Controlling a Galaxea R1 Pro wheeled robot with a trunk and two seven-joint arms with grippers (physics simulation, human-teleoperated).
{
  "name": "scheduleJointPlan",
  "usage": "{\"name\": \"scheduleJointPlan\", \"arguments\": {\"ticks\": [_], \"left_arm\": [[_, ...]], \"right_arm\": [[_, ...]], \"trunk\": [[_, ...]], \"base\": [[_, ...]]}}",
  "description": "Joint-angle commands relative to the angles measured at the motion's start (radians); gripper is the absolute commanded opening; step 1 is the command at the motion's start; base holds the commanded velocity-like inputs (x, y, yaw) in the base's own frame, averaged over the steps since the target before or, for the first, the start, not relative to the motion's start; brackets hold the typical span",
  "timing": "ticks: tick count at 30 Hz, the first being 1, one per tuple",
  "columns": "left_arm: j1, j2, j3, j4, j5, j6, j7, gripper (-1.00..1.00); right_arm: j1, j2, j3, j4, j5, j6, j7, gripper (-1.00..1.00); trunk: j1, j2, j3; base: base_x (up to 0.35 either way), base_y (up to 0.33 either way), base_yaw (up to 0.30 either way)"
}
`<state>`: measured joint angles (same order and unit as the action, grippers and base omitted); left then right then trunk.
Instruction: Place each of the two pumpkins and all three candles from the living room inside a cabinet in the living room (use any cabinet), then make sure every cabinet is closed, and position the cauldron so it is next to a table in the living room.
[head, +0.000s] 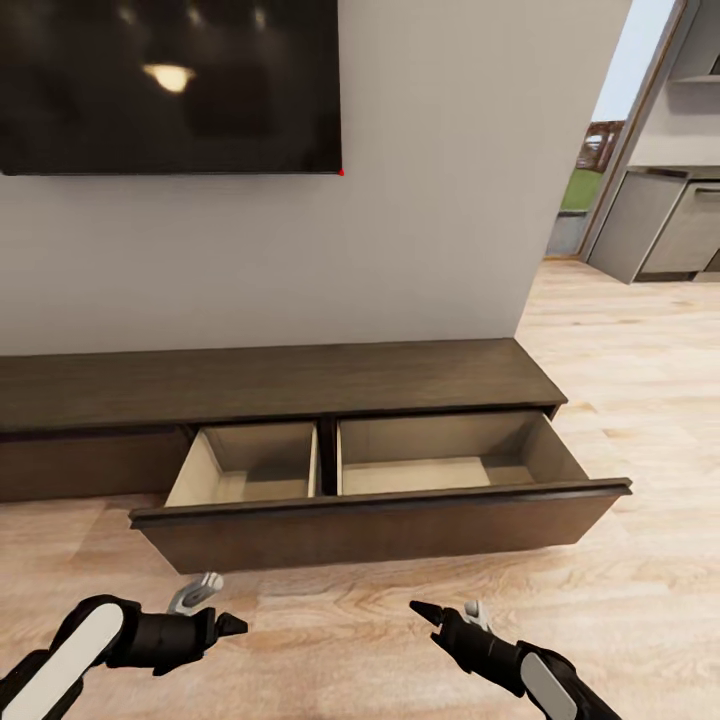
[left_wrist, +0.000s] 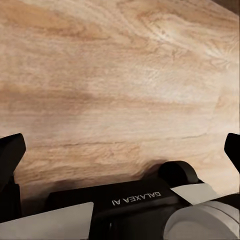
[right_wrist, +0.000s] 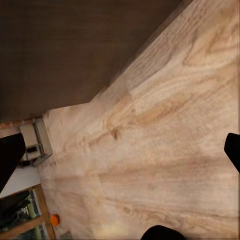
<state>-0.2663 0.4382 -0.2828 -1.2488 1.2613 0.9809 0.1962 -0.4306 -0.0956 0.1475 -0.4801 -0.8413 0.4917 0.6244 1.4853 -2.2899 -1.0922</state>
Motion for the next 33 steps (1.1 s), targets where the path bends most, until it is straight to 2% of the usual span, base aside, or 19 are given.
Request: {"name": "scheduleJointPlan", "arguments": {"ticks": [1,3,5,9,12,16,20,25,27,30,33], "left_arm": [[-0.001,-0.012,0.0,0.0,-0.03,-0.01,0.011,1.0],[-0.001,-0.031,0.002,0.0,-0.065,-0.023,0.012,1.0],[-0.001,-0.041,0.001,0.0,-0.086,-0.028,0.012,1.0],[0.0,-0.048,-0.004,0.018,-0.098,-0.046,0.012,1.0],[0.0,-0.051,-0.01,0.065,-0.102,-0.099,0.012,1.0],[0.0,-0.062,-0.014,0.075,-0.104,-0.113,0.017,1.0],[0.0,-0.081,-0.019,0.077,-0.103,-0.118,0.097,1.0],[0.001,-0.107,-0.02,0.086,-0.105,-0.146,0.127,1.0],[0.001,-0.111,-0.021,0.096,-0.121,-0.156,0.129,1.0],[0.001,-0.115,-0.021,0.103,-0.173,-0.17,0.13,1.0],[0.001,-0.126,-0.021,0.104,-0.191,-0.198,0.131,1.0]], "right_arm": [[0.0,-0.001,0.008,0.001,0.005,0.004,-0.001,1.0],[0.0,-0.001,0.014,0.002,0.039,0.002,0.001,1.0],[0.0,-0.001,0.016,0.003,0.072,0.001,0.0,1.0],[0.0,0.001,0.019,0.005,0.113,-0.004,-0.004,1.0],[0.0,0.003,0.018,0.006,0.145,-0.03,-0.005,1.0],[0.0,0.003,0.019,0.006,0.165,-0.072,-0.007,1.0],[0.0,0.004,0.018,0.006,0.169,-0.084,-0.028,1.0],[0.0,0.004,0.019,0.006,0.17,-0.089,-0.039,1.0],[0.0,0.006,0.02,0.005,0.17,-0.091,-0.065,1.0],[0.0,0.006,0.019,0.004,0.172,-0.092,-0.17,1.0],[0.0,0.007,0.02,0.001,0.176,-0.096,-0.243,1.0]], "trunk": [[-0.004,0.007,0.002],[-0.012,0.021,0.009],[-0.019,0.035,0.015],[-0.035,0.063,0.027],[-0.046,0.084,0.037],[-0.062,0.112,0.049],[-0.077,0.14,0.062],[-0.096,0.175,0.078],[-0.104,0.189,0.084],[-0.115,0.21,0.093],[-0.127,0.231,0.103]], "base": [[0.0,0.0,0.0],[0.0,0.0,0.0],[0.0,0.0,0.0],[0.0,0.0,0.0],[0.0,0.0,0.0],[0.0,0.0,0.0],[0.0,0.0,0.0],[0.0,0.0,0.0],[0.0,0.0,0.0],[0.0,0.0,0.0],[0.0,0.0,0.0]]}}
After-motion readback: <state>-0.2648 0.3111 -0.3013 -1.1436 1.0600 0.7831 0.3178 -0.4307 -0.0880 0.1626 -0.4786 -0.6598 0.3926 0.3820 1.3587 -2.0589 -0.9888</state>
